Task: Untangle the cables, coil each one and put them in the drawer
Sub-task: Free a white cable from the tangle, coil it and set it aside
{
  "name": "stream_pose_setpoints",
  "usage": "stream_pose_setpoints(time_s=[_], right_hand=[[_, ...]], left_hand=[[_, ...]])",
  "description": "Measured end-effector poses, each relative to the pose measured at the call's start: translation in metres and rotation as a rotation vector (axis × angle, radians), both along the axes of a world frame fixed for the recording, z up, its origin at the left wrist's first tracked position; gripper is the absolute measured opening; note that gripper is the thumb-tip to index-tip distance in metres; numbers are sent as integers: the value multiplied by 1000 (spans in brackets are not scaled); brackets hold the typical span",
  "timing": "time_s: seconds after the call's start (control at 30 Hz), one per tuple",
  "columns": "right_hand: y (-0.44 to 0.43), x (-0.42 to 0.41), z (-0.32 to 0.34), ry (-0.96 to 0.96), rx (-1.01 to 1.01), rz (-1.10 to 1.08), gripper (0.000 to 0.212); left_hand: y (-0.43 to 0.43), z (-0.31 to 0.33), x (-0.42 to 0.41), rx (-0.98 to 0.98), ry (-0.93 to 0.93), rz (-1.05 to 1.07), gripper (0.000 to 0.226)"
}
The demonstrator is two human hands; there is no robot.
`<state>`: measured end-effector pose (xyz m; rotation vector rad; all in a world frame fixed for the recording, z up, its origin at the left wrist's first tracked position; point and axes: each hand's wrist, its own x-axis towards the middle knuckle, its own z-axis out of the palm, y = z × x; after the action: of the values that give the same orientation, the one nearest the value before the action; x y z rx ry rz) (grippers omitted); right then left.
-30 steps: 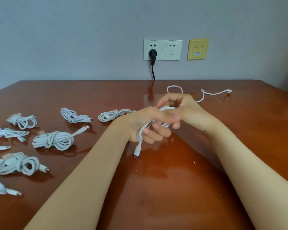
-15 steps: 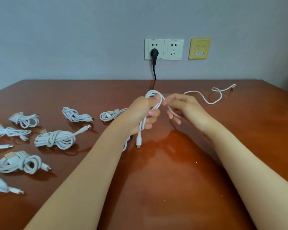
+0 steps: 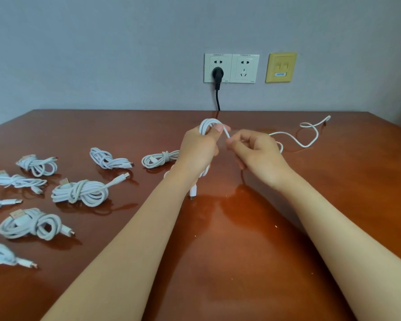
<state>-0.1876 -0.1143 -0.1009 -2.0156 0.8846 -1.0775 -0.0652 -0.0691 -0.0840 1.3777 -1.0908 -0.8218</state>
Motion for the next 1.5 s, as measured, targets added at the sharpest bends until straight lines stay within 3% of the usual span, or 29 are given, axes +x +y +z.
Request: stream_pose_setpoints(time_s=[0.13, 0.27, 0.4, 0.57, 0.67, 0.87, 1.0, 1.1, 1.27, 1.37, 1.5], right_hand=[[10, 4, -4, 230, -225, -4, 42], [16, 9, -3, 309, -338, 7, 32], [16, 7, -6, 317, -364, 7, 29], [14, 7, -6, 196, -311, -93, 24], [14, 9, -7, 245, -272, -62, 26], [11, 7, -6, 227, -117, -4, 39], [10, 5, -8, 244, -78, 13, 36], [12, 6, -8, 286, -134, 24, 33], [15, 8, -9, 406, -320, 28, 29], [14, 7, -10, 389, -365, 44, 27], [12, 6, -11, 382, -340, 74, 23]], left_hand=[[1, 2, -3, -52, -106, 95, 34], [-3, 0, 0, -57, -181, 186, 27], [-3, -1, 0, -59, -169, 179, 28], [-2, 3, 1, -66, -1, 174, 30], [-2, 2, 2, -95, 22, 164, 29], [-1, 0, -5, -147, -154, 51, 29], [0, 0, -7, -114, -271, 28, 30], [1, 1, -5, -109, -377, 123, 33], [4, -4, 0, -126, -803, 253, 16], [4, -4, -1, -148, -745, 269, 16], [-1, -1, -2, -122, -329, 210, 31]])
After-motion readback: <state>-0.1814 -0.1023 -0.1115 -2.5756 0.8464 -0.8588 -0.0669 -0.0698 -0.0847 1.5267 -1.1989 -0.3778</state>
